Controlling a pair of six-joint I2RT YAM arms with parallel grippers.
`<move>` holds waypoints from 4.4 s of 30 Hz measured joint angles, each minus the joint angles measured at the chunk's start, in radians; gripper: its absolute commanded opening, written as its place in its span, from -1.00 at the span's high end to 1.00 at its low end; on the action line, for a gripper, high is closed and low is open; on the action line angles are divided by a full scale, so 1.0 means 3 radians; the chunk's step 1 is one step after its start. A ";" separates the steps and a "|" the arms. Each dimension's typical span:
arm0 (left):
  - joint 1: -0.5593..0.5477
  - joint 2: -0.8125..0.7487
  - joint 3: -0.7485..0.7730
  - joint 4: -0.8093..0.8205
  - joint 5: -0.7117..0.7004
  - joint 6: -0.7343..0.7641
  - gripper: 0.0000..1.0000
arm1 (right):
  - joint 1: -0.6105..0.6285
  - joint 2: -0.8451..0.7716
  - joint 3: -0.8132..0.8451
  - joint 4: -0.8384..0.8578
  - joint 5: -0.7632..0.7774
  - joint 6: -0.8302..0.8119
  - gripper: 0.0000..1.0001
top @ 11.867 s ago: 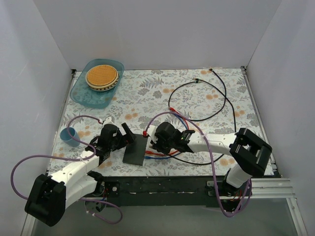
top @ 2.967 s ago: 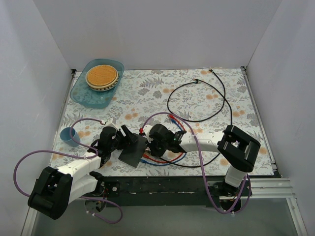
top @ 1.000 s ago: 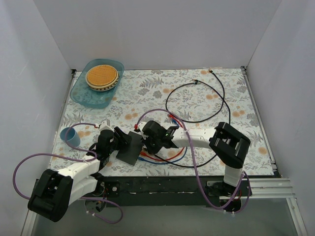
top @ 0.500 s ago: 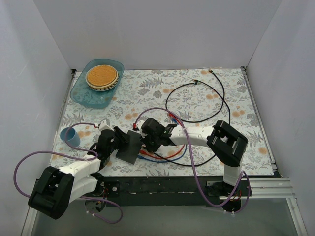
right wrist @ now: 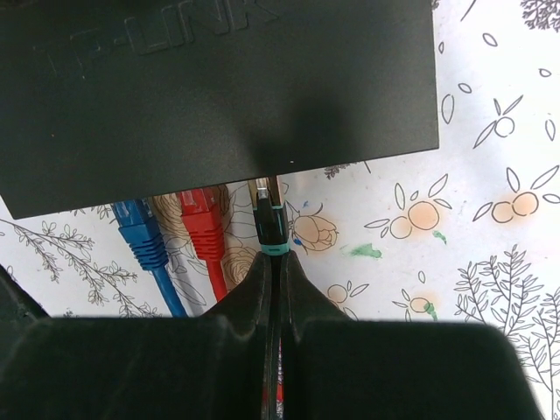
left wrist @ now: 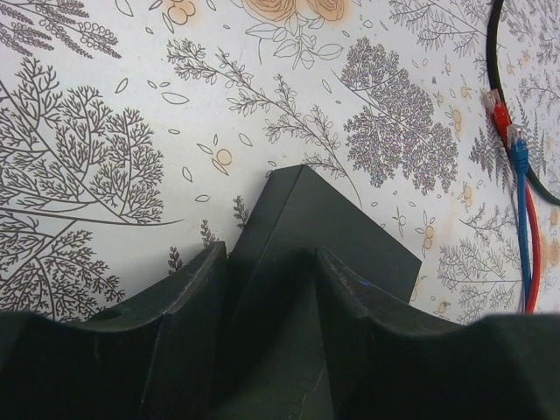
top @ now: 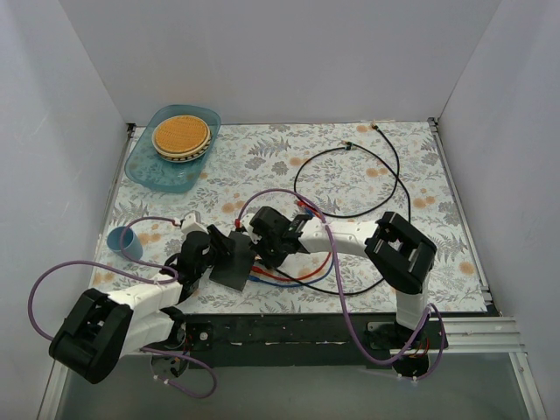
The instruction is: Insert the plug into the switch port
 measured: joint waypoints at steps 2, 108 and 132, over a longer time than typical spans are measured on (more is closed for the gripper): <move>-0.0017 0.0008 0.0011 -0.0010 -0.0013 0.0015 0.22 | -0.0014 0.0017 0.0028 -0.0042 -0.0036 -0.0039 0.97; -0.0688 -0.0484 0.0809 -0.1771 0.0081 -0.0125 -0.96 | -0.3840 0.1528 0.2154 -0.0066 0.0772 0.0355 0.38; -0.0688 -0.0716 0.0810 -0.1808 0.0161 -0.0192 -0.96 | -0.3854 -0.0910 0.1509 0.0783 -0.0683 0.0642 0.97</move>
